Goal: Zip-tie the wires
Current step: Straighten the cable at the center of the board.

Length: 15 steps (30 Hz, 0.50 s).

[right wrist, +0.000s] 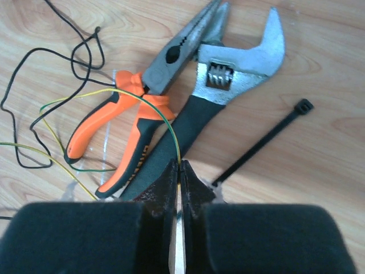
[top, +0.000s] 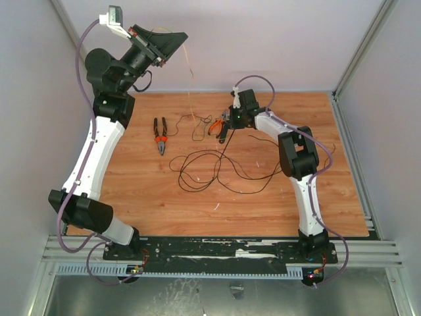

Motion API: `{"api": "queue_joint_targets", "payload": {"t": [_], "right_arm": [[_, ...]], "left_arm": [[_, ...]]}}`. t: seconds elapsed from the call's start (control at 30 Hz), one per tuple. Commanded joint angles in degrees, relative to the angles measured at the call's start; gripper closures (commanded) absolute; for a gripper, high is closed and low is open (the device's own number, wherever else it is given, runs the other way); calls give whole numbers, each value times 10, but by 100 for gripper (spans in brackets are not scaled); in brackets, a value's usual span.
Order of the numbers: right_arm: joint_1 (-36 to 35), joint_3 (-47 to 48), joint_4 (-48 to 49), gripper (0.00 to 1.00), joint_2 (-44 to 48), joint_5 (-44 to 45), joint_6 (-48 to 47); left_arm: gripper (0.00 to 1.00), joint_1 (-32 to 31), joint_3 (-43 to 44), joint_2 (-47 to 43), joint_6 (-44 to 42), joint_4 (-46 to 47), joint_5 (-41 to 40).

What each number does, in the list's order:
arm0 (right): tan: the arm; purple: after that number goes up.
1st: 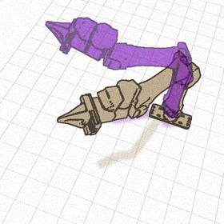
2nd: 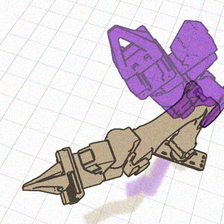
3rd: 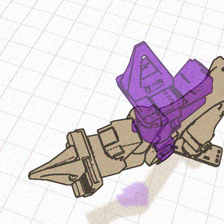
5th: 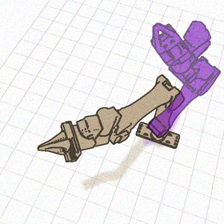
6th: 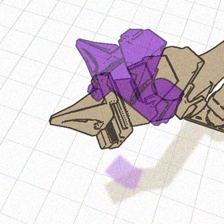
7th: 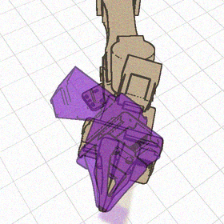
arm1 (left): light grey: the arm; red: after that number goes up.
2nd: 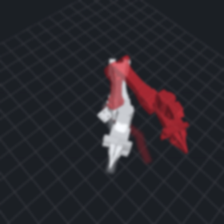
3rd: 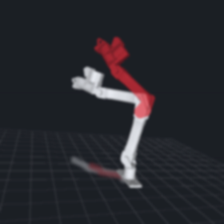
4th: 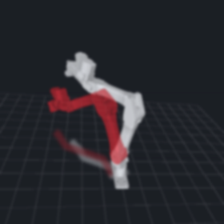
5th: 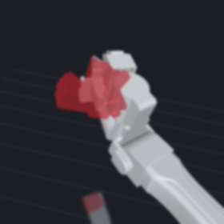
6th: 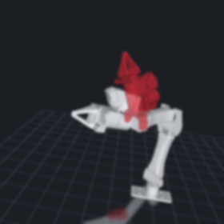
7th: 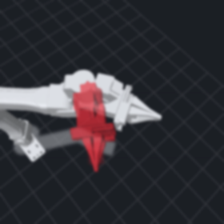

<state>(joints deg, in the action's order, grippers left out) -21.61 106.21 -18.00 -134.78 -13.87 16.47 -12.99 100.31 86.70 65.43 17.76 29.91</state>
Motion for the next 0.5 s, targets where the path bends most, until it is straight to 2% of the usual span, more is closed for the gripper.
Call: {"api": "queue_joint_targets", "payload": {"t": [0.0,0.33,0.47], "right_arm": [[5,12,-35,100,63,56,-21],[69,-4,-61,100,258,91,-39],[121,-77,-36,100,362,102,-25]], "left_arm": [[100,15,-37,-44,-31,1,6],[100,47,-169,-150,-108,-40,-48],[100,53,-230,-199,-130,-48,-73]]}}
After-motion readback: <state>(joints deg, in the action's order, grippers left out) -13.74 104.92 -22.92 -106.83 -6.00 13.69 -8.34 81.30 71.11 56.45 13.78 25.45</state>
